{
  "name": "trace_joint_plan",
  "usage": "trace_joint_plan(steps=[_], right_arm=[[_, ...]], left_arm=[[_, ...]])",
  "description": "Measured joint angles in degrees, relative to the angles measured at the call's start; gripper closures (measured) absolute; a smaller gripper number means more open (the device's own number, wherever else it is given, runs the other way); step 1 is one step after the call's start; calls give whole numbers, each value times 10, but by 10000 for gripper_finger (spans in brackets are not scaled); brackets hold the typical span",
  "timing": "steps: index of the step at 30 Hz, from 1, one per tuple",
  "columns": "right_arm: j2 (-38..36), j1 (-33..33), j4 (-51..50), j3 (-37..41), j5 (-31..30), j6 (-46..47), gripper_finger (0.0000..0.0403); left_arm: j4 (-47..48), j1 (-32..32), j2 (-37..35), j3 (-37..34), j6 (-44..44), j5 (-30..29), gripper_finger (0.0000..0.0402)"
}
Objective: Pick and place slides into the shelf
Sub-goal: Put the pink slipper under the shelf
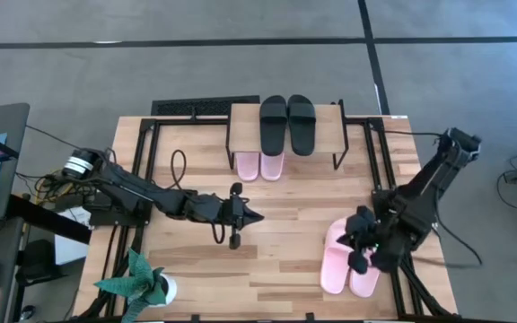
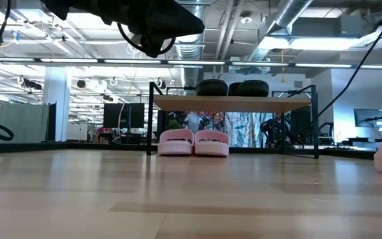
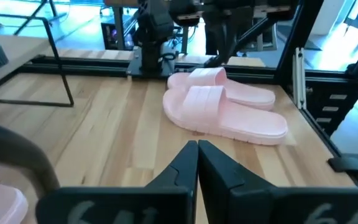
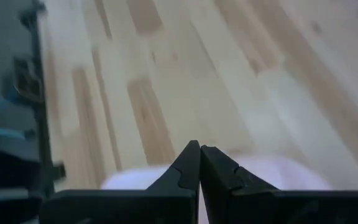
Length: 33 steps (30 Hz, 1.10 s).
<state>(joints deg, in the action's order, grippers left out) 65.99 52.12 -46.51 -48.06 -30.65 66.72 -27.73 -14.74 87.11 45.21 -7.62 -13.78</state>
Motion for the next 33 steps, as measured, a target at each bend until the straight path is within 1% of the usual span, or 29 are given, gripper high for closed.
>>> trace_joint_plan(steps=[5, 8, 10, 14, 18, 21, 24, 28, 31, 33], right_arm=[[64, 32, -58, -32, 38, 51, 403], [94, 45, -70, -44, 47, 71, 401], [111, 47, -69, -52, 52, 73, 393], [144, 43, -68, -62, 63, 73, 360], [173, 31, -70, -62, 92, 74, 321], [187, 24, -72, -62, 108, 74, 294], [196, 19, -77, -62, 111, 74, 271], [196, 16, -106, -62, 111, 88, 247], [196, 14, -132, -62, 111, 98, 237], [196, 15, -131, -62, 111, 91, 234]], left_arm=[[1, 0, 2, 0, -11, 0, 401], [0, 0, 2, 0, -11, 0, 401], [0, 0, 2, 0, -12, -2, 401], [0, 0, 2, 0, -12, -3, 401], [0, 0, 2, 0, -15, -6, 401], [0, 0, 2, 0, -17, -7, 401], [1, 0, 2, 0, -26, -7, 401], [2, 0, 2, 0, -30, -8, 401], [5, 0, 2, 0, -37, -8, 401], [5, 0, 2, 0, -38, -8, 401]])
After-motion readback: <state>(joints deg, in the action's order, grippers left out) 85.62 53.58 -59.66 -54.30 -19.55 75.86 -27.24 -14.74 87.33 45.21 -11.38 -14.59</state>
